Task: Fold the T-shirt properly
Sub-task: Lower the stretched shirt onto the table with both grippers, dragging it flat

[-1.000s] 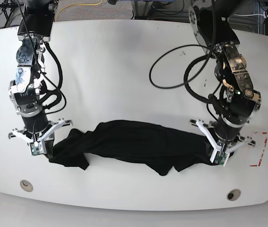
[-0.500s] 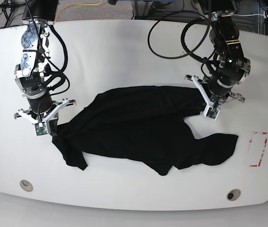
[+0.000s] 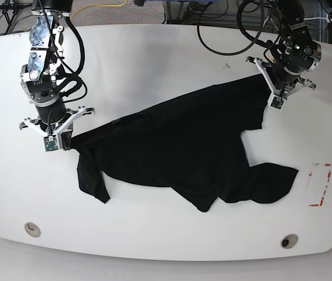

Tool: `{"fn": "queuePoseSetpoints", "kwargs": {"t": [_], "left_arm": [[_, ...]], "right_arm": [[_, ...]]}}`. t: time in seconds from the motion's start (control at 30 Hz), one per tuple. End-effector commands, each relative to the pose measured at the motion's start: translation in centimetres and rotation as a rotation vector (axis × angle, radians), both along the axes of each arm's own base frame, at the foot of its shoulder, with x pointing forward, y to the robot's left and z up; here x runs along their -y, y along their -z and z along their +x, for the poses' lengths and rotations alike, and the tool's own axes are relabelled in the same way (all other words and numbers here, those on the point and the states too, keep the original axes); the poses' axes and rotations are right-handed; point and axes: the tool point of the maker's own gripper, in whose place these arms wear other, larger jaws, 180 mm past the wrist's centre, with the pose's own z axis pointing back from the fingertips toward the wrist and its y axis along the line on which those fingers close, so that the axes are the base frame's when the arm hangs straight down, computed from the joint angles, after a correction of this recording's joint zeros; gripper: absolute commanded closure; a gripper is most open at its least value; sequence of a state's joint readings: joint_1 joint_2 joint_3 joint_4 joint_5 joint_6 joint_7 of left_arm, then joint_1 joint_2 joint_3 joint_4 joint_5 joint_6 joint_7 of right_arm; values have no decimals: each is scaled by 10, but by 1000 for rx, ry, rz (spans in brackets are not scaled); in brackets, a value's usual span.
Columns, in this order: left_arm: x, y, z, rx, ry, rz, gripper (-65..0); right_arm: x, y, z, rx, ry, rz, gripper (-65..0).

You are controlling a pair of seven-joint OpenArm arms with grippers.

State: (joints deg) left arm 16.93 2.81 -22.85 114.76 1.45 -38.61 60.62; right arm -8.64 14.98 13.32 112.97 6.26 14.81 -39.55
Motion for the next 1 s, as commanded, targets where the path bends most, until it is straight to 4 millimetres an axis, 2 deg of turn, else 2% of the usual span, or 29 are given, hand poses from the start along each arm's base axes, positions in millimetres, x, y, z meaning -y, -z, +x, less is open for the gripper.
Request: {"fn": "queuePoseSetpoints", "kwargs": {"t": [0.0, 0.1, 0.17, 0.37, 0.47, 0.73, 0.97], "left_arm": [[-3, -8, 5, 28, 14, 18, -44], [-4, -6, 4, 19, 25, 24, -71], [-4, -6, 4, 19, 25, 24, -136], [-2, -1, -4, -4, 30, 22, -396], [-2, -1, -4, -5, 31, 23, -476], [-4, -3, -2, 3, 26, 25, -483], [-16, -20, 21, 74, -11, 36, -483]], "right_arm": [[0, -15, 3, 61, 10, 5, 0], [-2, -12, 0, 55, 17, 12, 0], [-4, -10, -1, 53, 16, 18, 0], [-11, -1, -7, 34, 22, 47, 0], [-13, 0, -9, 29, 20, 51, 0], [-15, 3, -10, 26, 27, 67, 0], [-15, 4, -11, 22, 31, 69, 0]]}}
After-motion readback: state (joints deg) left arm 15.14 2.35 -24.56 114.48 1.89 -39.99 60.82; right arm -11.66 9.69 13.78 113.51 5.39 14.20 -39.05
